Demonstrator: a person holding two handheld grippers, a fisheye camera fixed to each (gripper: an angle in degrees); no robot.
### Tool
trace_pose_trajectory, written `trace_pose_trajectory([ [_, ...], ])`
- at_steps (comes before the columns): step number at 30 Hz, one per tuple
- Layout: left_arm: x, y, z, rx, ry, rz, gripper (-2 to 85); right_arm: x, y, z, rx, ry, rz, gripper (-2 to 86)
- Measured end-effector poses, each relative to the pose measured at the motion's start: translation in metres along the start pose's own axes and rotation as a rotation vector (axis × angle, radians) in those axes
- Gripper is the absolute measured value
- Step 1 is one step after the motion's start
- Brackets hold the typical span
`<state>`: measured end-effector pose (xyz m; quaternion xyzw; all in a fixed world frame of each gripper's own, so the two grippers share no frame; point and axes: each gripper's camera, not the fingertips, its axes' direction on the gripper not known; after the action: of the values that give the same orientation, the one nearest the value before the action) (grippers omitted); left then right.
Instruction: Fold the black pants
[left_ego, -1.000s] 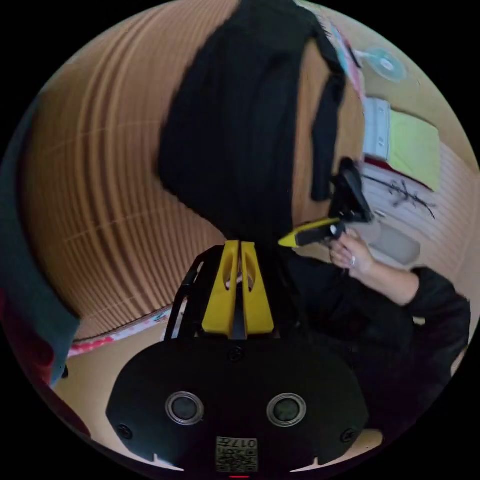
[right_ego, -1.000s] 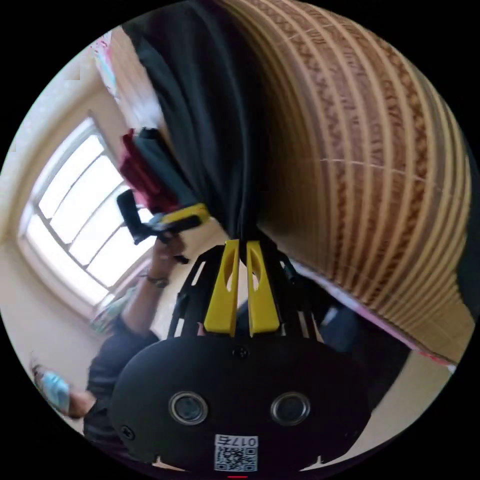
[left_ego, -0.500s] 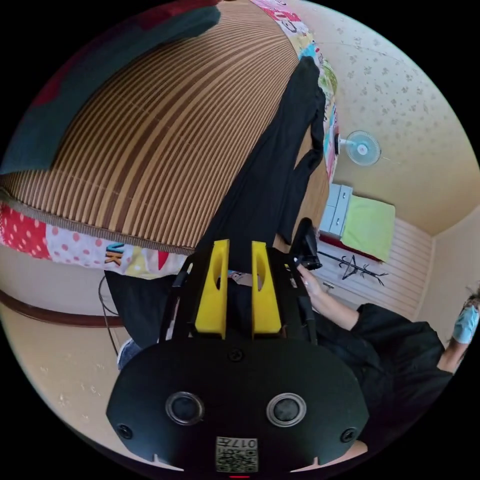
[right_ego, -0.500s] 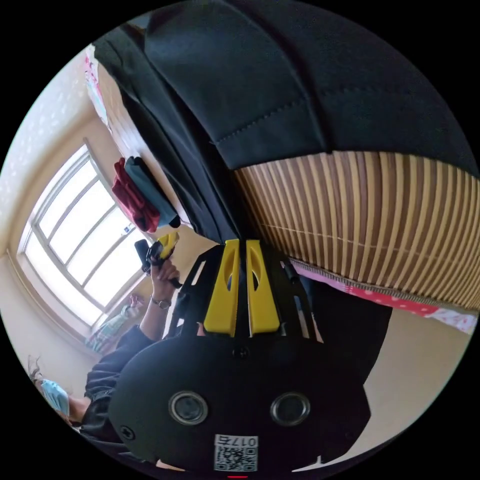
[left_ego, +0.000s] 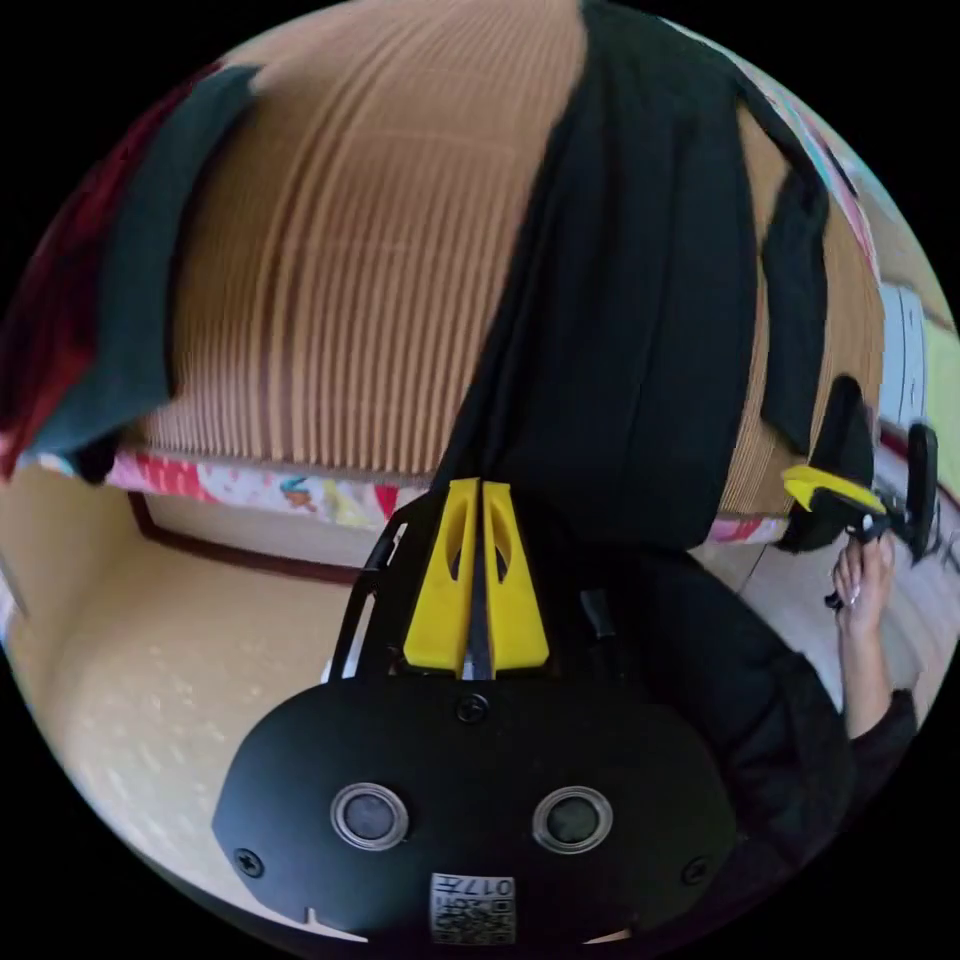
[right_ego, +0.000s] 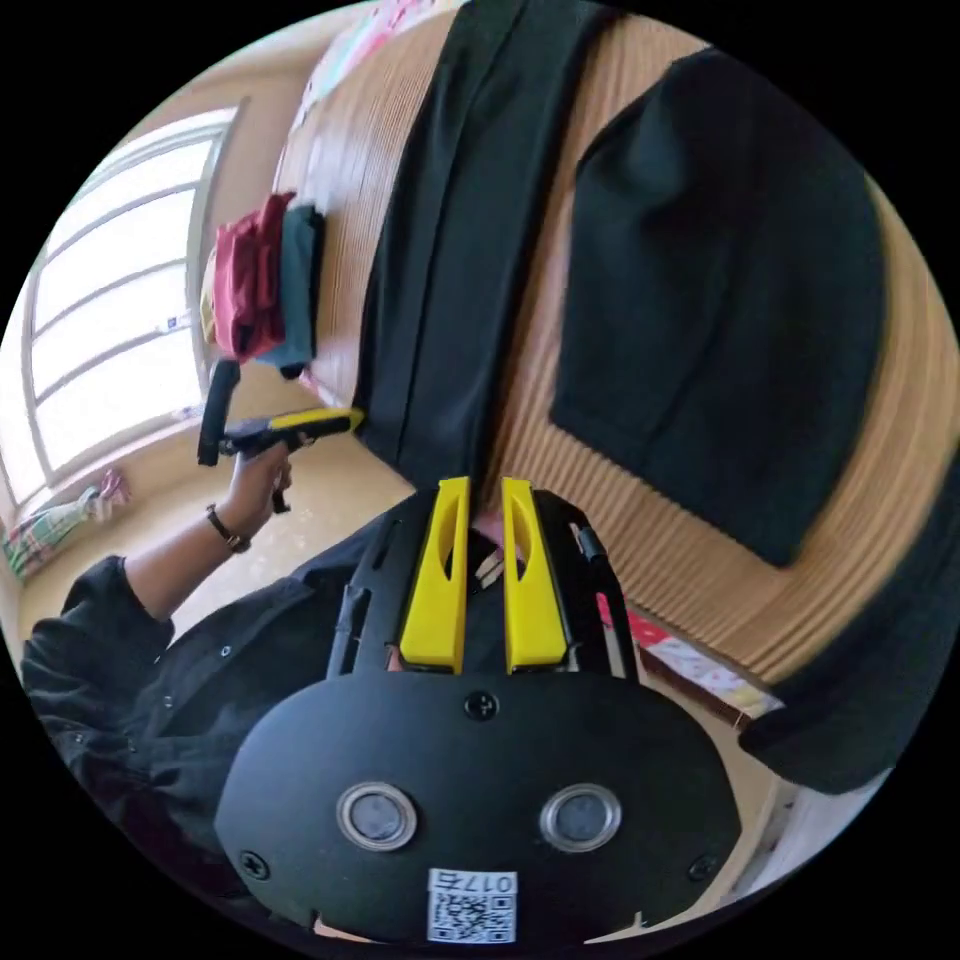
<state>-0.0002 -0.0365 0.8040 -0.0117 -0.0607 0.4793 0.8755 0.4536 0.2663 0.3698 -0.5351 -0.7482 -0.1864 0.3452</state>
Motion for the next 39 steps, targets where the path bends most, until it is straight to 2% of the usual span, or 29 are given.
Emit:
trace_pose_trajectory([
  [3,-0.024,0.016,0.011,-0.038,0.045,-0.212,-1.0,0.035,0.036,-0.041,0.244,0.133,0.204,9.3],
  [4,-0.030,0.023,0.019,-0.081,0.025,-0.258,-1.0,0.045,0.042,-0.044,0.263,0.156,0.259,10.2],
  [6,-0.036,0.037,0.023,-0.081,0.059,-0.264,-1.0,0.083,0.058,-0.040,0.243,0.195,0.452,13.1],
  [9,-0.041,0.062,0.024,-0.050,0.146,-0.274,-0.9,0.105,0.069,-0.016,0.168,0.110,0.509,12.7],
  [11,-0.043,0.077,0.025,-0.049,0.194,-0.311,-1.0,0.098,0.074,-0.014,0.142,0.147,0.494,9.3],
  [13,-0.041,0.083,0.028,-0.056,0.246,-0.318,-1.0,0.087,0.084,-0.013,0.139,-0.011,0.355,5.0],
  [14,-0.037,0.084,0.029,-0.064,0.264,-0.315,-1.0,0.084,0.095,-0.015,0.151,-0.211,0.271,4.2],
  [15,-0.034,0.083,0.029,-0.065,0.267,-0.309,-1.0,0.083,0.111,-0.020,0.206,-0.504,0.160,3.8],
  [16,-0.027,0.081,0.028,-0.061,0.269,-0.285,-1.0,0.084,0.122,-0.023,0.254,-0.656,0.110,3.6],
  [17,-0.019,0.077,0.025,-0.053,0.268,-0.252,-1.0,0.090,0.148,-0.028,0.367,-0.900,0.052,3.3],
  [18,-0.015,0.075,0.024,-0.049,0.267,-0.236,-1.0,0.101,0.174,-0.027,0.472,-1.045,0.050,3.1],
  [19,-0.007,0.070,0.021,-0.041,0.265,-0.203,-1.0,0.107,0.187,-0.025,0.507,-1.068,0.071,3.0],
  [20,0.002,0.064,0.019,-0.036,0.264,-0.170,-1.0,0.120,0.212,-0.018,0.531,-1.006,0.159,2.9],
  [23,0.024,0.050,0.019,-0.060,0.234,-0.093,-0.9,0.154,0.260,0.008,0.417,-0.522,0.540,2.7],
  [24,0.029,0.048,0.019,-0.072,0.219,-0.077,-0.9,0.165,0.276,0.015,0.420,-0.470,0.628,2.7],
  [26,0.049,0.040,0.023,-0.114,0.142,-0.014,-0.7,0.172,0.288,0.019,0.430,-0.486,0.655,2.7],
  [30,0.083,0.035,0.021,-0.076,0.118,0.114,0.9,0.137,0.294,0.013,0.391,-0.337,0.541,2.7],
  [35,0.165,0.036,0.006,0.006,0.348,0.334,10.1,0.046,0.303,-0.008,0.419,-0.204,0.303,2.5],
  [39,0.234,0.046,-0.002,-0.007,0.394,0.469,16.3,-0.028,0.313,-0.019,0.427,0.003,0.173,2.2],
])
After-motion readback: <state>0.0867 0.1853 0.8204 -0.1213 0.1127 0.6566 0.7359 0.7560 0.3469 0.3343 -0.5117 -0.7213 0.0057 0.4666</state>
